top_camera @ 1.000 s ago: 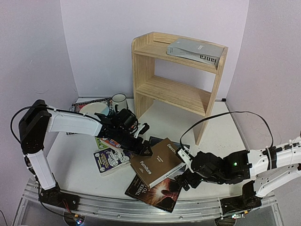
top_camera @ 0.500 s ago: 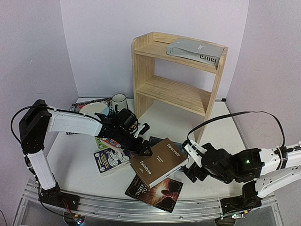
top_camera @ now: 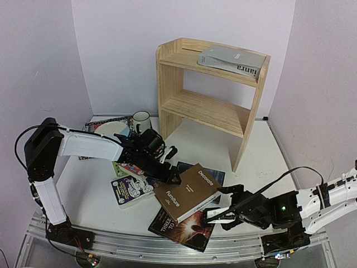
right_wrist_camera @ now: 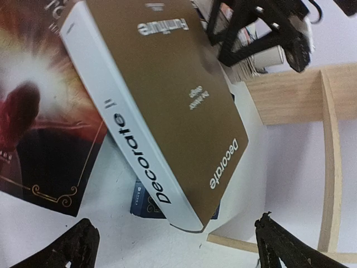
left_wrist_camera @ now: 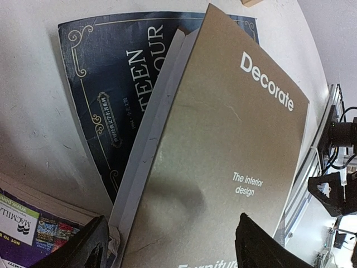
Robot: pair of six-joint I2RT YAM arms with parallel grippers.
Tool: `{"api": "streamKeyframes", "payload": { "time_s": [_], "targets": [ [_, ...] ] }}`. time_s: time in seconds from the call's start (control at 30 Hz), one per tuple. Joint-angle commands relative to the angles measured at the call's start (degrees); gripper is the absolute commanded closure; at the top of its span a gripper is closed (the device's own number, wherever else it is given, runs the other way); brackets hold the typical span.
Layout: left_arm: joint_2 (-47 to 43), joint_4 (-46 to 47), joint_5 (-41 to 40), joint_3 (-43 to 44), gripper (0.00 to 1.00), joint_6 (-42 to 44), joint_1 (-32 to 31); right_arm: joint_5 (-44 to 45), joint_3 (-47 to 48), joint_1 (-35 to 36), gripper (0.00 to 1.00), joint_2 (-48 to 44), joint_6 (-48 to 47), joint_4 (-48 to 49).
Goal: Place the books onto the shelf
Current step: Pick up the book from the book pile.
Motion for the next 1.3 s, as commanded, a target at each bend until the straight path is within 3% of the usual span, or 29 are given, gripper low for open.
{"api": "streamKeyframes", "payload": {
  "time_s": [0.0, 0.3, 0.43, 0.77, 1.27],
  "targets": [
    [-4.61, 1.11, -0.52, -0.21, 0.19, -1.31, 0.70, -0.48, -1.30, 1.09, 0.02, 1.19, -12.06, 8.80],
    [-6.48, 4.40, 4.57, -3.95, 0.20, -2.03, 2.63, -1.61, -1.46, 1.55, 0.02, 11.17, -20.65, 19.50],
    [-6.47, 6.87, 7.39, -5.56, 0.24, -2.73, 3.12, 3.72, 1.43, 1.52, 0.02, 18.76, -25.72, 20.81],
    [-5.83, 9.83, 8.92, -8.27, 0.30, -3.66, 4.06, 10.00, 0.80, 0.97, 0.02, 30.75, -34.24, 35.23],
    [-3.99, 9.96, 10.38, -7.92, 0.37, -3.30, 4.02, 6.53, 1.93, -4.03, 0.02, 34.65, -37.03, 43.47]
  ]
}}
